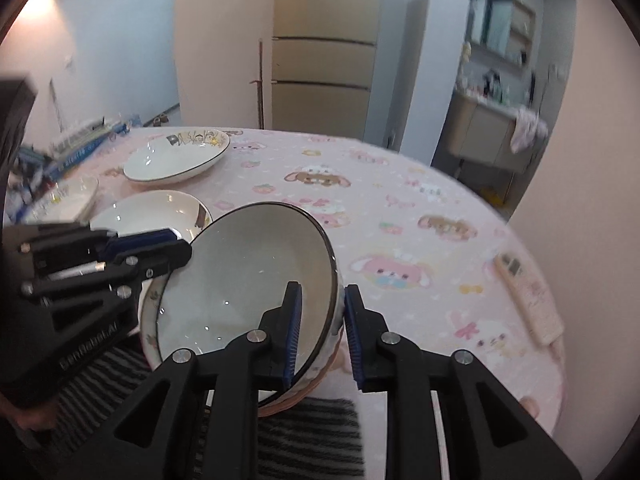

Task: Organize plates and bowls
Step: 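Lower the white bowl into the pink bowls and open both grippers, then raise both grippers and move them to the white 'Life' plate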

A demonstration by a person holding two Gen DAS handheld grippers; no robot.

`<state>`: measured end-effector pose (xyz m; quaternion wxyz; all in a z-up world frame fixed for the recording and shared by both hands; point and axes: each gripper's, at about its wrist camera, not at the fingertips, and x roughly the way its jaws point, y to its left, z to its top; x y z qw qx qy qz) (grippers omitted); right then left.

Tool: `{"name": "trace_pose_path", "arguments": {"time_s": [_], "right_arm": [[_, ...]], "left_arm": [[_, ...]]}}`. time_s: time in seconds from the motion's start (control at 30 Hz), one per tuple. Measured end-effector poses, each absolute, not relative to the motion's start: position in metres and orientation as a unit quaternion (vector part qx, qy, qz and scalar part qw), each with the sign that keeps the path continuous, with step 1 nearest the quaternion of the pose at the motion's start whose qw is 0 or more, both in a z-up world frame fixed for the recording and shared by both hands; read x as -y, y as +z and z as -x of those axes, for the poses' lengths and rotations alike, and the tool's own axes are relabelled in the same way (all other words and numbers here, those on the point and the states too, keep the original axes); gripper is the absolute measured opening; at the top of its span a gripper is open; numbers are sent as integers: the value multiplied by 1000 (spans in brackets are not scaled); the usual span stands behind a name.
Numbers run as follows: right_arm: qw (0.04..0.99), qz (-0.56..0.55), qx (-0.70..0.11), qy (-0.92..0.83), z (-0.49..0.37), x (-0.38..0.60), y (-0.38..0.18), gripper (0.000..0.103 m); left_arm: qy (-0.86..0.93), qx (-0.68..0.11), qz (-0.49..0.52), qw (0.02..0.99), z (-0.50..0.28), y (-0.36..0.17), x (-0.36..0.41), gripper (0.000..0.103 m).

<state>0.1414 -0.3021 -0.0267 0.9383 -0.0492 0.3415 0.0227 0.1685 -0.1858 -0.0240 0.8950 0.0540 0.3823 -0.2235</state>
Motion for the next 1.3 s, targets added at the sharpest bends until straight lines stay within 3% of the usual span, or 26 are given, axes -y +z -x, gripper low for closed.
{"name": "trace_pose_path", "arguments": {"time_s": [0.4,0.5,0.7,0.8,0.87,0.93,1.3], "right_arm": [[965,-16,-259,45,-139,334,-21,21],[957,-33,-283,58,-148,339,-23,12],[952,-51,-297,60,-147,346,-37,11],[953,-64,-291,59,-141,348,-34,12],[953,-79,-284,75,-134,350,-30,20],[951,-91,-279,93,-126,348,-27,32],[942,-91,-307,102,-113,335,-44,51]], "left_arm": [[-217,-368,-48,903,-165,-18,178,11],[-221,-372,-34,901,-165,-15,173,11],[-215,-369,-32,904,-162,-9,167,11],[-216,-365,-31,905,-160,-5,165,28],[-221,-356,-32,907,-155,-3,165,60],[-221,-347,-36,911,-150,-1,165,63],[-211,-352,-32,911,-143,-1,147,71]]}}
